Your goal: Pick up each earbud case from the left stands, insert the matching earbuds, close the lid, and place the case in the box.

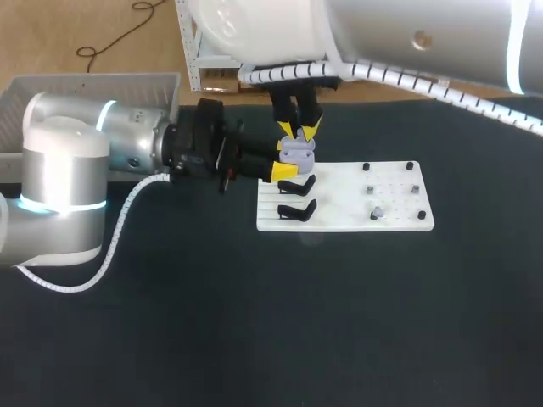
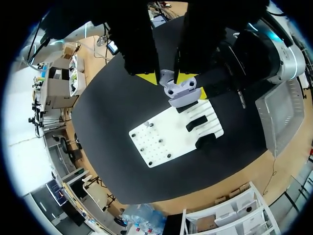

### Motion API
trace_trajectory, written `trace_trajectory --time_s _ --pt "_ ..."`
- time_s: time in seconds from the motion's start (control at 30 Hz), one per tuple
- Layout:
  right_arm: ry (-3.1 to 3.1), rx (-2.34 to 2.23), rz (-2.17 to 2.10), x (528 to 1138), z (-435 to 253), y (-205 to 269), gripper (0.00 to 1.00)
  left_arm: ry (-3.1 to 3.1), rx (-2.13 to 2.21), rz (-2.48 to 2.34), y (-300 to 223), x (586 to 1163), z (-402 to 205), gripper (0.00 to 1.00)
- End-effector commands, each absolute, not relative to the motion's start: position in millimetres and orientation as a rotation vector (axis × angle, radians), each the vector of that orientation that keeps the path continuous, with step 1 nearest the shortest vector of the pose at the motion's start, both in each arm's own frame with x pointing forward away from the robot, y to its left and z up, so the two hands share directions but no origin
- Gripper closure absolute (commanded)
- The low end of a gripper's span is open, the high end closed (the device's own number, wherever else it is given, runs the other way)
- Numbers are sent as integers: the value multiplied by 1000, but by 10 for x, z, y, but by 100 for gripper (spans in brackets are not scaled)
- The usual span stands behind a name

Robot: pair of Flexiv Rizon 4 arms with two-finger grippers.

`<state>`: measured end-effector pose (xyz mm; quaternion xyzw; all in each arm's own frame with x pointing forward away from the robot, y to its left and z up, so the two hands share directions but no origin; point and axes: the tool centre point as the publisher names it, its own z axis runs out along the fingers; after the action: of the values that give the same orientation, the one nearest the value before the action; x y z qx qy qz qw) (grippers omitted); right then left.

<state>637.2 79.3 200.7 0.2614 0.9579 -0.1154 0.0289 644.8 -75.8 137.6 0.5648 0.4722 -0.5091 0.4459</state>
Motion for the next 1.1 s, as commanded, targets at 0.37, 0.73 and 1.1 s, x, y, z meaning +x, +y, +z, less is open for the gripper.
trace_trajectory --time_s 0.37,0.73,1.1 --pt "2940 822 -382 6406 1868 801 100 1169 1402 -1263 -762 6460 1372 100" --pt "2947 839 -384 6413 1829 777 100 1169 1402 -1263 -762 6460 1372 100" --pt "2967 842 -384 6420 1752 763 100 1169 1402 -1263 -762 6460 1372 100"
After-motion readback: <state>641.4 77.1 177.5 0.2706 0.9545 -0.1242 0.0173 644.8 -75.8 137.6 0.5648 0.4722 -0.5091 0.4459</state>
